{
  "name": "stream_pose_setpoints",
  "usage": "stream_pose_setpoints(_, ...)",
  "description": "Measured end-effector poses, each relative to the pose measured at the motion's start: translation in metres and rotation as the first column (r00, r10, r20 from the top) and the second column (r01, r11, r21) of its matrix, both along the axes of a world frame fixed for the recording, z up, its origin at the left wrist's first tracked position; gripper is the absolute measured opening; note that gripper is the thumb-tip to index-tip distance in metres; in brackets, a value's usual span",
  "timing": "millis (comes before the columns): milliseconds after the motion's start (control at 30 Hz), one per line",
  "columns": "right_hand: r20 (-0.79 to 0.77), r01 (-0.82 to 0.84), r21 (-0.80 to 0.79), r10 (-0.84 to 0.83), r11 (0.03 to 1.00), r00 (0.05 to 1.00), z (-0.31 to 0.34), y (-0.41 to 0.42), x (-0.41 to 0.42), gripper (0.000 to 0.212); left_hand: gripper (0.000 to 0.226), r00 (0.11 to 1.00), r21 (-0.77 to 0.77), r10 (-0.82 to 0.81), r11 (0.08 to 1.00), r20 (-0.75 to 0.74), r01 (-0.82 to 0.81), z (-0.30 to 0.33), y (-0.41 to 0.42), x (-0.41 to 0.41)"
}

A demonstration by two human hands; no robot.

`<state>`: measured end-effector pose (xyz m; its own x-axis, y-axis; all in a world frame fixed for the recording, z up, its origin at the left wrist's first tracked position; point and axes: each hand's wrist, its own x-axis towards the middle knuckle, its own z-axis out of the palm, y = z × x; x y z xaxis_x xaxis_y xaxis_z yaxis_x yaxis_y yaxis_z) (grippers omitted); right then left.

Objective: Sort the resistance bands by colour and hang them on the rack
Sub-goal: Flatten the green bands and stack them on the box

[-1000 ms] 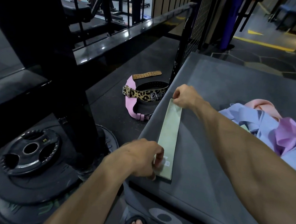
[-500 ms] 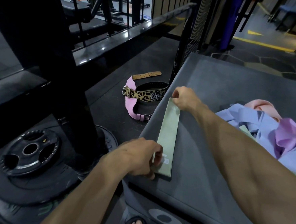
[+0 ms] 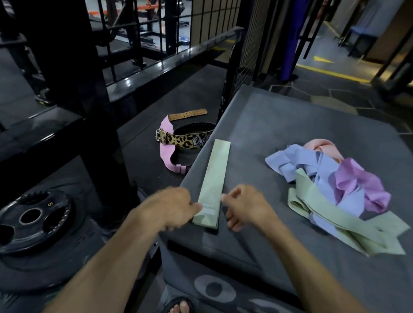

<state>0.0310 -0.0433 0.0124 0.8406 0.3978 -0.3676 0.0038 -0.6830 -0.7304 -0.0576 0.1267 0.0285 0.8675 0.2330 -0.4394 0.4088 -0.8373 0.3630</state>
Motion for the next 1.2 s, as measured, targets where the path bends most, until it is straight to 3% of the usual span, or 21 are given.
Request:
stream_pose_setpoints(100, -0.064, 0.05, 0.07, -0.045, 0.996, 0.997, -0.004, -0.002, -0.031, 0.023, 0.046, 0.999, 0.0, 0.019, 1.0, -0.031, -0.019, -0.005, -0.008, -0.005)
stream_pose_setpoints(267, 0.026, 0.021, 0.077, -0.023, 0.997, 0.999, -0.013, 0.0, -0.05, 0.005, 0.032, 0.999, 0.126, -0.004, 0.992, 0.04, -0.001, -0.014, -0.015, -0.01)
stream_pose_setpoints(433, 0.149, -0.045, 0.016, 0.042, 0.999, 0.988, -0.012, 0.001, -0.055, 0.016, 0.044, 0.998, 0.207, -0.025, 0.978, 0.066, 0.011, -0.013, -0.022, -0.012)
stream_pose_setpoints(633, 0.19, -0.084, -0.032, 0.089, 0.996, 0.978, -0.015, 0.004, -0.049, 0.027, 0.06, 0.999, 0.145, -0.025, 0.989, -0.029, 0.029, 0.001, -0.023, -0.015)
stream_pose_setpoints(800, 0.225, -0.11, -0.093, 0.129, 0.99, 0.966, -0.018, 0.003, -0.048, 0.034, 0.042, 0.996, 0.041, -0.082, 0.996, -0.039, 0.083, 0.006, -0.02, -0.018)
stream_pose_setpoints(1000, 0.308, -0.166, -0.109, 0.192, 0.98, 0.932, -0.026, 0.003, -0.049, 0.036, 0.039, 0.995, 0.085, -0.092, 0.992, 0.025, 0.09, -0.004, -0.015, -0.013)
stream_pose_setpoints(1200, 0.279, -0.163, -0.085, 0.181, 0.983, 0.943, -0.027, -0.002, -0.042, 0.035, 0.037, 0.995, 0.067, -0.1, 0.993, 0.022, 0.098, -0.006, -0.011, -0.013)
